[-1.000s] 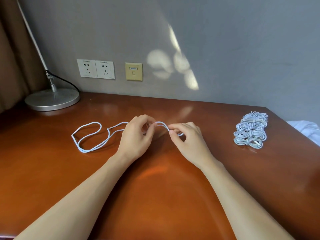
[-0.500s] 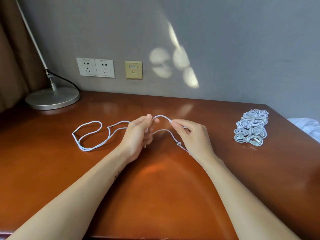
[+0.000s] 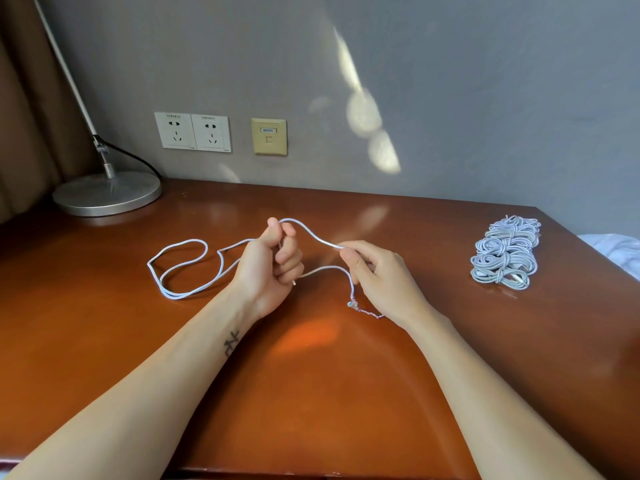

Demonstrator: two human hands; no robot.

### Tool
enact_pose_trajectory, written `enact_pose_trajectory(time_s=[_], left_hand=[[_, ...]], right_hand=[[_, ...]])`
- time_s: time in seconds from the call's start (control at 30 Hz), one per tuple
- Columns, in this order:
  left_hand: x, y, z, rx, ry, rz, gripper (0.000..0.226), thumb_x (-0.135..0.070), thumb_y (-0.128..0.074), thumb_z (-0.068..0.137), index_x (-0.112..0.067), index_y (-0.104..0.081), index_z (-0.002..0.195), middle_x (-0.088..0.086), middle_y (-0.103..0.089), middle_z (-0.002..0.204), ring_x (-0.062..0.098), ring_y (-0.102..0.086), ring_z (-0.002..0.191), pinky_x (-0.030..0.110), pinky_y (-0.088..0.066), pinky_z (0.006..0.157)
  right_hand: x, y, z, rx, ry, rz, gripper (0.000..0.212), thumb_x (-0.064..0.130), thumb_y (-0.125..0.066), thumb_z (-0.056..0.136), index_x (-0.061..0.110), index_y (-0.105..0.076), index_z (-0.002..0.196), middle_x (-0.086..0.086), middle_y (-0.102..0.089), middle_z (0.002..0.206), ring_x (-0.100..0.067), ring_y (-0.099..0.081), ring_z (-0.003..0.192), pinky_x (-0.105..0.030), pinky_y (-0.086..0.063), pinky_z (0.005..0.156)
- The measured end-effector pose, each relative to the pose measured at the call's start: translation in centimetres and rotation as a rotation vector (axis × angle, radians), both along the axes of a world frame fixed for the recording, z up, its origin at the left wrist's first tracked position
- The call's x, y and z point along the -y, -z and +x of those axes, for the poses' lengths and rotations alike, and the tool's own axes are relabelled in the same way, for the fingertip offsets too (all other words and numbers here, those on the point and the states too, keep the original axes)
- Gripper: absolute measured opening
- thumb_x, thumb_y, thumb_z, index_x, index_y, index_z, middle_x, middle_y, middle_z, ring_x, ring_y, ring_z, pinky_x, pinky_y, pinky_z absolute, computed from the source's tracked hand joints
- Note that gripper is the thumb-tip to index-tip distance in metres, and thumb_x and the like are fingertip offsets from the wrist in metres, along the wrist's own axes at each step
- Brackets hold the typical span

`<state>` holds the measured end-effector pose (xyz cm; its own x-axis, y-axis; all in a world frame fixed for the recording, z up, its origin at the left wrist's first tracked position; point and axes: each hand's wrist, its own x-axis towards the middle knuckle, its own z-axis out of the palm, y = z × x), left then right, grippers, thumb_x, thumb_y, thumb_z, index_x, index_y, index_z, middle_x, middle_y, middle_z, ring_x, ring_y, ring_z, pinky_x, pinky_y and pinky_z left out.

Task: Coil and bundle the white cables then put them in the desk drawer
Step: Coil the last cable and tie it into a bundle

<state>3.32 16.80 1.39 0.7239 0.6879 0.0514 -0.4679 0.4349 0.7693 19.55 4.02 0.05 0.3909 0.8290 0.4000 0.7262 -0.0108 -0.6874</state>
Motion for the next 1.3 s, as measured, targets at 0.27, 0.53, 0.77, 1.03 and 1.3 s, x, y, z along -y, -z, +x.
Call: enact_pose_trajectory(time_s=[0.27, 0.53, 0.77, 1.03, 1.3], left_hand=[[-0.4, -0.5, -0.5, 0.159, 0.061, -0.243, 0.036, -0.032, -0.045, 0.105, -0.010, -0.063, 0.083, -0.004, -0.028, 0.045, 0.010, -0.019, 0.040, 0.022, -0.017, 0.042], [0.0, -0.6, -0.7, 0.244, 0.179, -0.323, 0.040, -0.028, -0.037, 0.107, -0.009, -0.071, 0.095, -0.003, -0.030, 0.053, 0.012, -0.021, 0.050, 0.023, -0.022, 0.050], [-0.6, -0.6, -0.2, 0.297, 0.139, -0.285, 0.036, -0.033, -0.035, 0.112, -0.011, -0.063, 0.114, 0.000, -0.040, 0.069, 0.012, -0.031, 0.057, 0.022, -0.035, 0.056], [-1.3, -0.5, -0.2, 0.312, 0.133, -0.311, 0.040, -0.037, -0.036, 0.110, -0.009, -0.064, 0.104, 0.001, -0.045, 0.076, 0.012, -0.032, 0.062, 0.023, -0.031, 0.063], [-1.0, -0.4, -0.3, 0.310, 0.111, -0.304, 0.042, -0.028, -0.037, 0.105, -0.008, -0.062, 0.076, 0.003, -0.043, 0.076, 0.015, -0.032, 0.063, 0.026, -0.028, 0.067]], right_hand=[[0.2, -0.3, 0.1, 0.107, 0.089, -0.019, 0.029, 0.040, -0.042, 0.110, 0.032, -0.071, 0.112, 0.028, -0.064, 0.086, 0.010, -0.061, 0.078, -0.009, -0.040, 0.061], [0.2, -0.2, -0.4, 0.199, 0.114, -0.113, 0.023, 0.041, -0.056, 0.102, 0.040, -0.078, 0.101, 0.020, -0.070, 0.075, 0.004, -0.066, 0.074, -0.009, -0.038, 0.055], [0.1, -0.8, -1.4, 0.436, 0.034, -0.109, 0.023, 0.041, -0.056, 0.104, 0.036, -0.076, 0.095, 0.012, -0.049, 0.061, -0.008, -0.049, 0.059, -0.024, -0.031, 0.052], [-0.4, -0.3, -2.4, 0.659, -0.082, -0.062, 0.019, 0.041, -0.060, 0.103, 0.035, -0.075, 0.094, 0.007, -0.040, 0.062, -0.018, -0.040, 0.058, -0.029, -0.029, 0.049], [-0.5, -0.1, -2.5, 0.679, -0.141, -0.001, 0.018, 0.038, -0.062, 0.101, 0.033, -0.074, 0.088, 0.007, -0.033, 0.060, -0.016, -0.037, 0.057, -0.023, -0.023, 0.047]])
